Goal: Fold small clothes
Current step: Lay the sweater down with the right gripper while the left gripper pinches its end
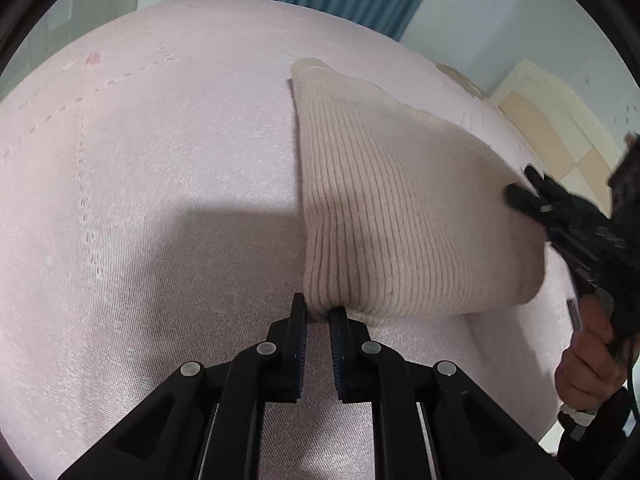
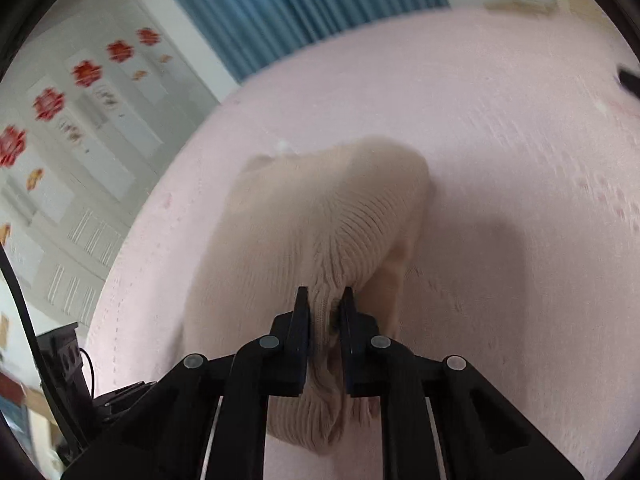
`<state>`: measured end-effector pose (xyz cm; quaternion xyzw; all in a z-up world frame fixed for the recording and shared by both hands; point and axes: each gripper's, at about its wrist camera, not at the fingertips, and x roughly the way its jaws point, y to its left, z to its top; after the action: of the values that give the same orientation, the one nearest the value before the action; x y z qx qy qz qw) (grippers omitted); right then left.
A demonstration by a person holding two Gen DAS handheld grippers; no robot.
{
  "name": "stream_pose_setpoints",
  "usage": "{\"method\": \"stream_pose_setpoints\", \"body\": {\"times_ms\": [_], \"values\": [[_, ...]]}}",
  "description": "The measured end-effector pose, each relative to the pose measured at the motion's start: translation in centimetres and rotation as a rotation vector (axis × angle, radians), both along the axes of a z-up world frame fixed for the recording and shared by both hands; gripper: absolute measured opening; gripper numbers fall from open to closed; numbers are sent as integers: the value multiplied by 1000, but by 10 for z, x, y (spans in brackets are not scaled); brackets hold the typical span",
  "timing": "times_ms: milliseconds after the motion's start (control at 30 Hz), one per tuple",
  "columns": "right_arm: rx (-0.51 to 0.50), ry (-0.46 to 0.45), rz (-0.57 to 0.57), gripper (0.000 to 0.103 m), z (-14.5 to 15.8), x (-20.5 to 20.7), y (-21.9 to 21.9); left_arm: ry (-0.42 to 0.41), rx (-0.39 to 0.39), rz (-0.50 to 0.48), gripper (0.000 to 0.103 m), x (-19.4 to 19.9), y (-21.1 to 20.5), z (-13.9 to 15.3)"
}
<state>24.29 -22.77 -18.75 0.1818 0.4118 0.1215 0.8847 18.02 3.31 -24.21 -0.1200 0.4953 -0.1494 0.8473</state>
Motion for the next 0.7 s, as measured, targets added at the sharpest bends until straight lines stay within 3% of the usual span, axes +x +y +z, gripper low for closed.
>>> {"method": "stream_pose_setpoints", "body": {"times_ms": [100,133,200,300,467,600,700], "values": [[100,-134,-2,11,17,-15,-18,-21,-21,0,11,-4,0,0],[75,-117,-27,11,12,-14,-21,-27,-16,-2,11,-5,-1,1],[-11,2,-65,11,-20,-3,-22,-23,-4,-8,11,-3,-4,-1],[9,89,-98,11,-52,3,-28,-16,9,-24,11,-1,-7,-1],[-11,92,-107,13,-51,4,-28,-27,24,-55,11,-3,-6,4],[-46,113,-146,35,-38,-2,-25,-22,24,-51,12,-8,-4,7],[-43,75,-152,35,-21,-2,-21,-7,1,-42,12,0,-4,9]]}}
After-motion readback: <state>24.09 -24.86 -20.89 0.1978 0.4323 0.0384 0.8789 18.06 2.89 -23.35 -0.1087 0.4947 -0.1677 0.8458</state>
